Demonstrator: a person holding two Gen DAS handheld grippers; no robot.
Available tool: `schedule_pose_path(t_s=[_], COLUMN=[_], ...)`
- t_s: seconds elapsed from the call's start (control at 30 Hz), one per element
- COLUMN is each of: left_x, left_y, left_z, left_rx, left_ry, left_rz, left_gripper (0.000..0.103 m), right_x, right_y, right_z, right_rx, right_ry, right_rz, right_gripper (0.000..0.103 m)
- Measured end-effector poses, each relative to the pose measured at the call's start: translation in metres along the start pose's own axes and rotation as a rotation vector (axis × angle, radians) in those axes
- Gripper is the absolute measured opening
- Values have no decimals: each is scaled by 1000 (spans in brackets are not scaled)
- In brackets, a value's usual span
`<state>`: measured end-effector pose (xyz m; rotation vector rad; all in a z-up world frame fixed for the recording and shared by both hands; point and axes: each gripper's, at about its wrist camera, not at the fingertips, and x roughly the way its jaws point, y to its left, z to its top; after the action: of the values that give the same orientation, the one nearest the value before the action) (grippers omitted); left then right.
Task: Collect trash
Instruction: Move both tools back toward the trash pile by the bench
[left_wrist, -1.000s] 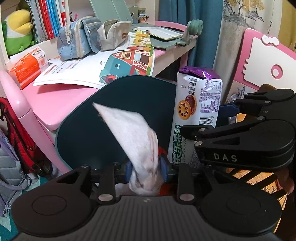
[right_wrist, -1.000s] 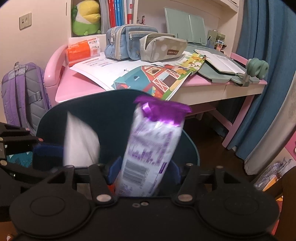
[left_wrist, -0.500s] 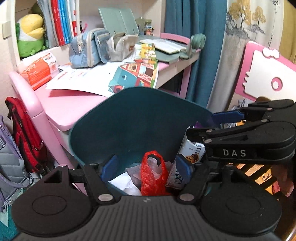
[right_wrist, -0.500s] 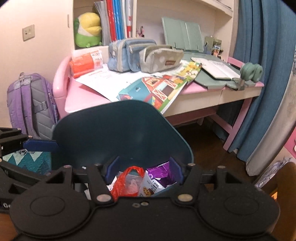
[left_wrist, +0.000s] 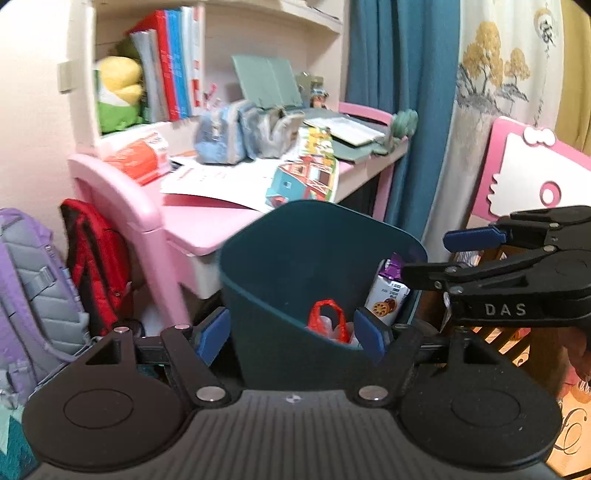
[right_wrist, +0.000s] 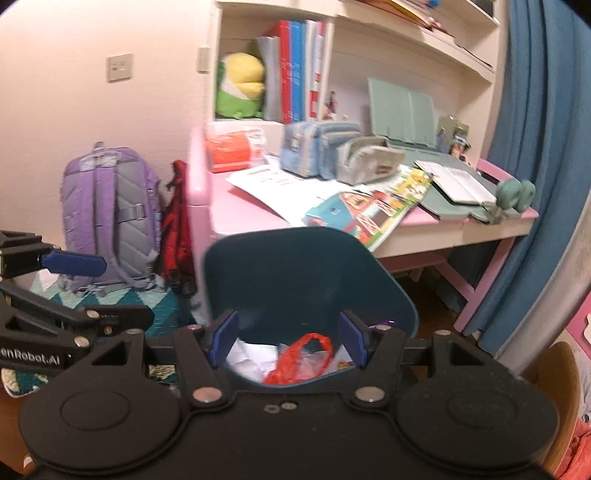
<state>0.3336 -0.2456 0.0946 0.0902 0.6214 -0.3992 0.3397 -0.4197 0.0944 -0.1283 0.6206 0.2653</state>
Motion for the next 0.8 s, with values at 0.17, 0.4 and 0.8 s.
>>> schedule_pose_path(t_s=[0.17,0.4,0.8], left_x=[-38,-89,-149], left_y=[22,60,138], left_z=[-17,-53,-138], left_rx=[-40,-106,-235], left_ry=[-30,-55,-38], left_rz=[26,75,187], left_gripper=[79,80,87], right_x=[-18,-29,-5], right_y=[34,98,213], right_z=[-2,-11,-48], right_rx=[-37,-108,-196], right_ry=[-24,-28,23], right_rz=[50,154,365], right_gripper=[60,60,60])
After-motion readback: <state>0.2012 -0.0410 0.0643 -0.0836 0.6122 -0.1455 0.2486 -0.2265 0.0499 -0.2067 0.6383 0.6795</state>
